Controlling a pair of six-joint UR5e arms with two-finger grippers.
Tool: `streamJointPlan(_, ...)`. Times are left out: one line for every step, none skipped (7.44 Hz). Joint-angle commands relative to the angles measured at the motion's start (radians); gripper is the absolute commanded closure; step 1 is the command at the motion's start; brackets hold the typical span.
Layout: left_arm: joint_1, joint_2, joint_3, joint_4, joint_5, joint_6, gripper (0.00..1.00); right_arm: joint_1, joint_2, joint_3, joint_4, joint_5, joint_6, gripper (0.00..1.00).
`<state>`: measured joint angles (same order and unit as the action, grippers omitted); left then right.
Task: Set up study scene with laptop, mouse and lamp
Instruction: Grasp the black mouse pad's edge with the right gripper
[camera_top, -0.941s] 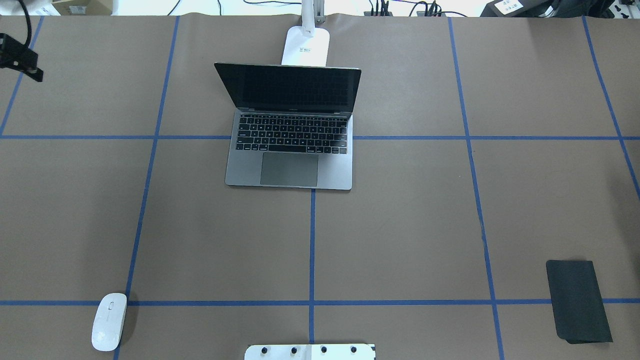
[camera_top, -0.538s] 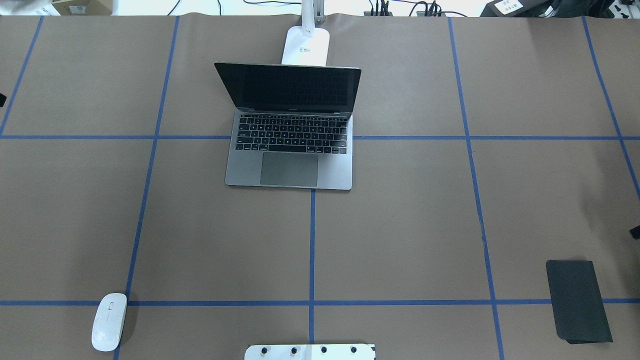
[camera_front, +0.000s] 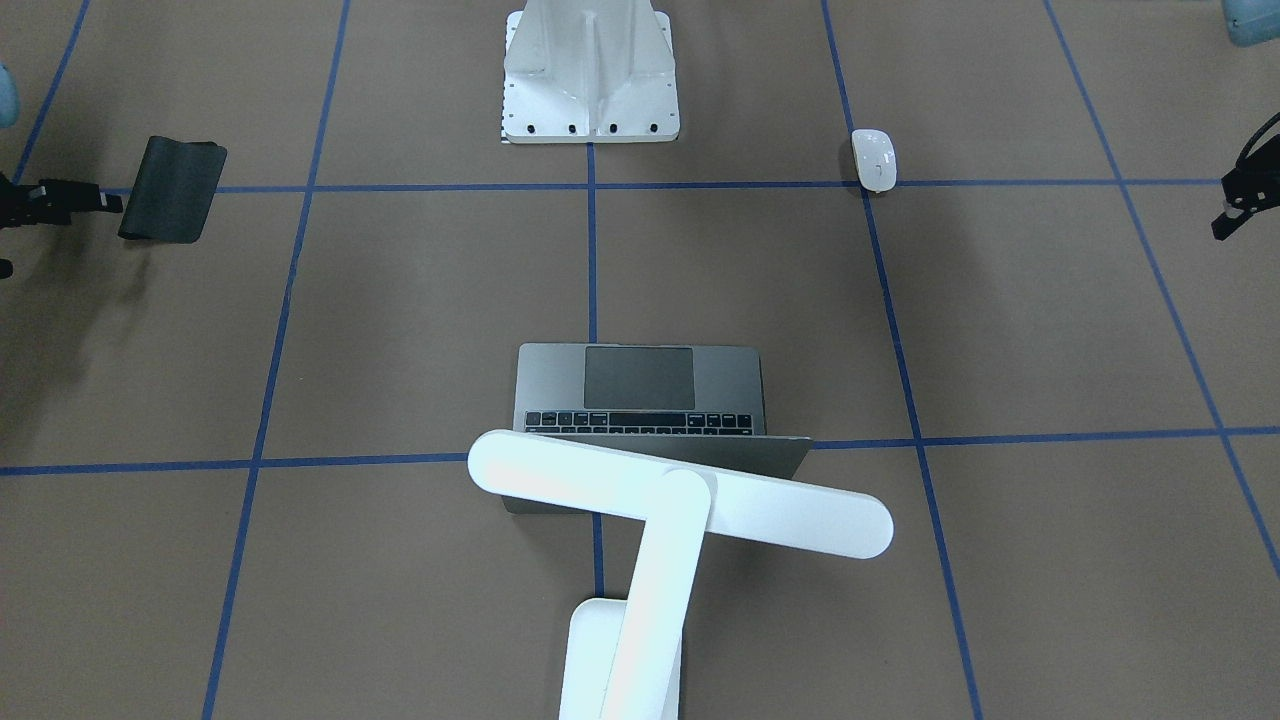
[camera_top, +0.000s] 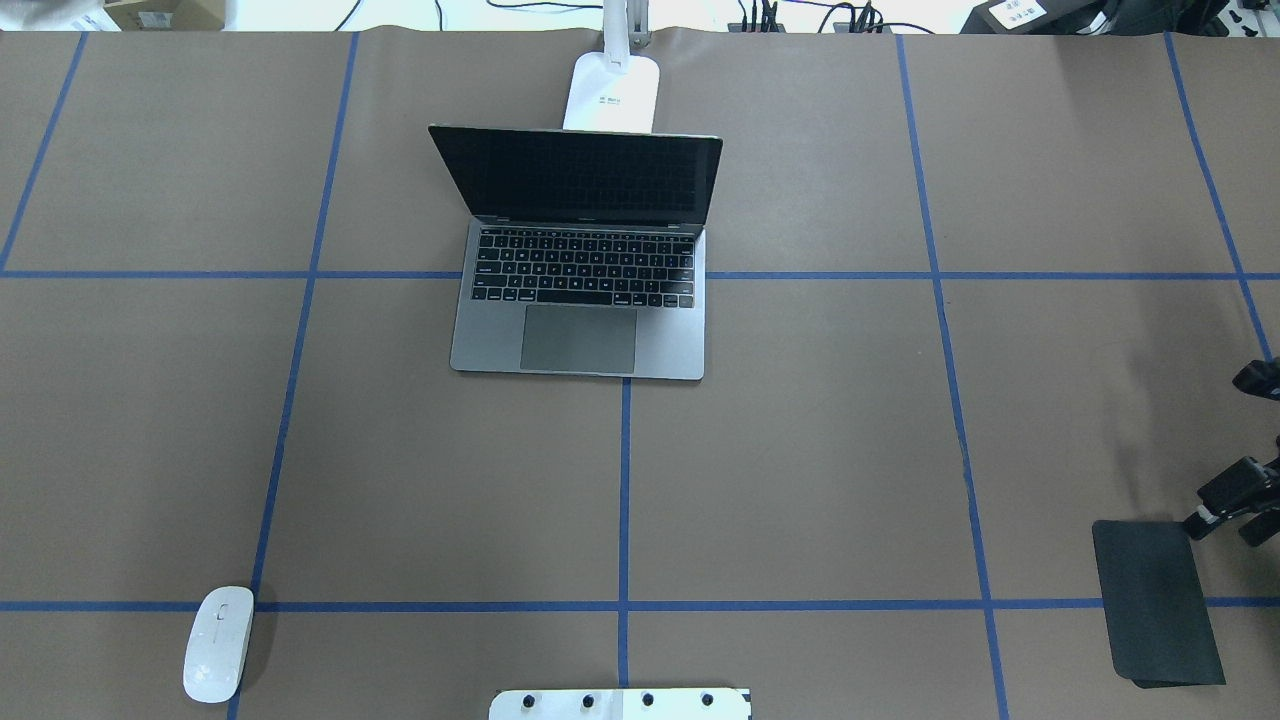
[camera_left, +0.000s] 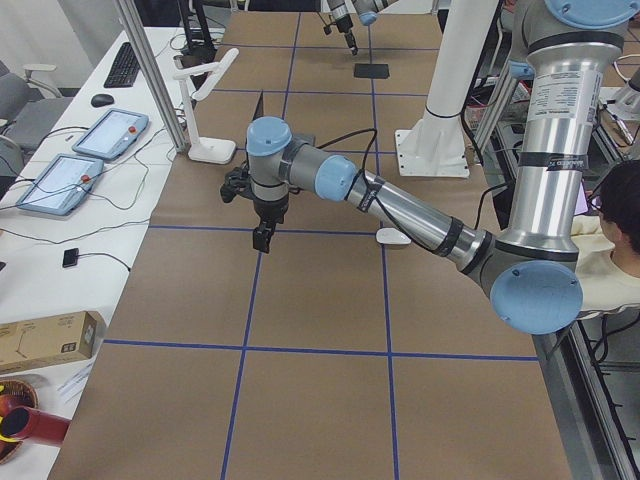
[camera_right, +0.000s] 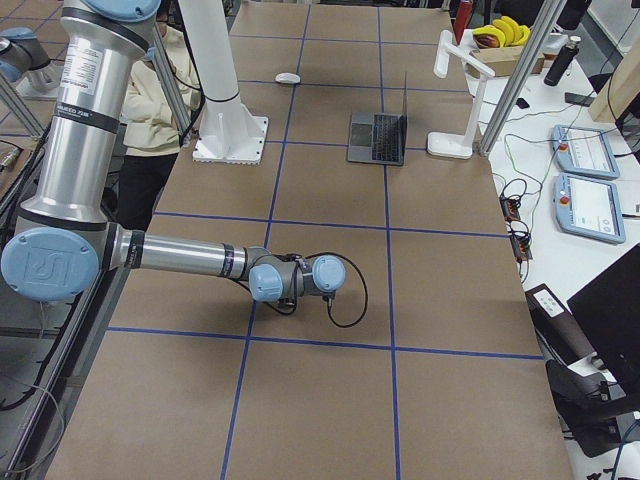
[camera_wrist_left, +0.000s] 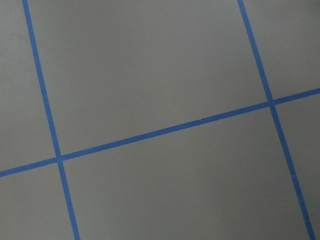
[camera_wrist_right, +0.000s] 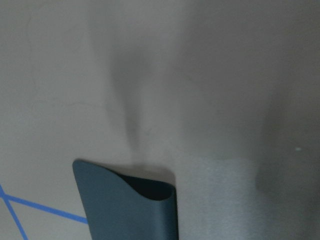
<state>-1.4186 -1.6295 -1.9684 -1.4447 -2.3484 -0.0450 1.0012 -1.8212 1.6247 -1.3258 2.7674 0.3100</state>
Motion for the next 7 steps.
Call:
streamJointPlan(-0.025,0.003,0.0,0.0,-0.008,0.02,0.0,-0.103,0.0,0.009,-0.001,-0.026,0.003,0.0)
streamJointPlan(-0.032,0.003,0.0,0.001,-0.009,0.02,0.0,-0.154,0.0,0.01,-0.001,-0.047,0.039,0.0)
streamJointPlan(-0.04,0.003,0.0,0.003,-0.015,0.02,0.0,-0.199,0.0,0.012,0.002,-0.067,0.097,0.0)
streamJointPlan(-0.043,0.003,0.0,0.003,-0.02,0.02,0.0,-0.214,-0.001,0.042,0.002,-0.069,0.145,0.0)
streamJointPlan(-0.045,0.003,0.0,0.009,-0.022,0.036,0.0,-0.22,-0.001,0.069,0.002,-0.069,0.202,0.21)
streamJointPlan(-0.048,0.003,0.002,0.012,-0.022,0.046,0.0,-0.22,-0.001,0.082,0.0,-0.069,0.243,0.68)
streamJointPlan(-0.051,0.003,0.002,0.012,-0.022,0.047,0.0,-0.22,-0.003,0.087,0.0,-0.075,0.251,1.0)
